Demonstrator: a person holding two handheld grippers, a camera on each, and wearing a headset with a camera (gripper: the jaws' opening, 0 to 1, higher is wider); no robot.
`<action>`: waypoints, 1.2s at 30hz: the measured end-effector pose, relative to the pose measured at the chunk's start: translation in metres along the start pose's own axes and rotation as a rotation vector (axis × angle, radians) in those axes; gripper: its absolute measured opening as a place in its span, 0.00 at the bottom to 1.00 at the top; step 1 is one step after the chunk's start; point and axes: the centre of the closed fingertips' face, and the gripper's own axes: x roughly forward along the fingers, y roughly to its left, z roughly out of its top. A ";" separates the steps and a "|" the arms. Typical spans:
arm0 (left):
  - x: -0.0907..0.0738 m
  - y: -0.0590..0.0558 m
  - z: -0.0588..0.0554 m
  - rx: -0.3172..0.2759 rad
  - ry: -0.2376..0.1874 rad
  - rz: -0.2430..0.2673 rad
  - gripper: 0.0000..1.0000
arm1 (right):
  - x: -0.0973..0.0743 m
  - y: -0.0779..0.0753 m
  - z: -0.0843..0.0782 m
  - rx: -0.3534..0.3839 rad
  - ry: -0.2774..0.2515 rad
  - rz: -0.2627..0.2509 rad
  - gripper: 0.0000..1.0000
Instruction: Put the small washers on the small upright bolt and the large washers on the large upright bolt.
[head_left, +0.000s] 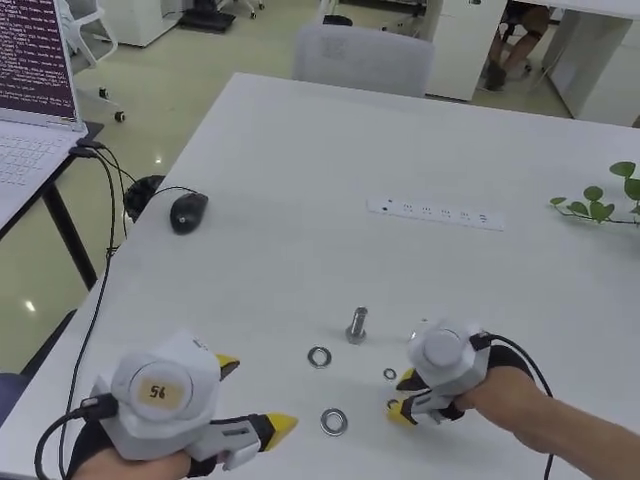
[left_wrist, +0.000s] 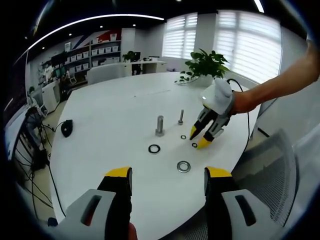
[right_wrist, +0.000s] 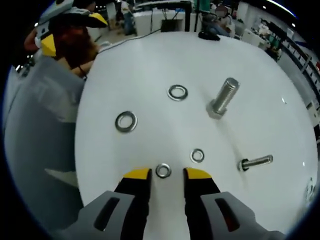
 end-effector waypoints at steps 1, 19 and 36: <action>0.000 0.000 0.000 -0.001 0.000 0.000 0.58 | 0.000 0.002 0.000 -0.003 -0.001 0.008 0.26; 0.001 -0.001 -0.002 -0.012 0.001 0.006 0.57 | 0.003 0.005 0.001 -0.106 0.049 0.035 0.14; -0.001 0.000 -0.003 -0.017 -0.004 0.008 0.57 | 0.002 0.008 -0.001 -0.207 0.112 0.074 0.16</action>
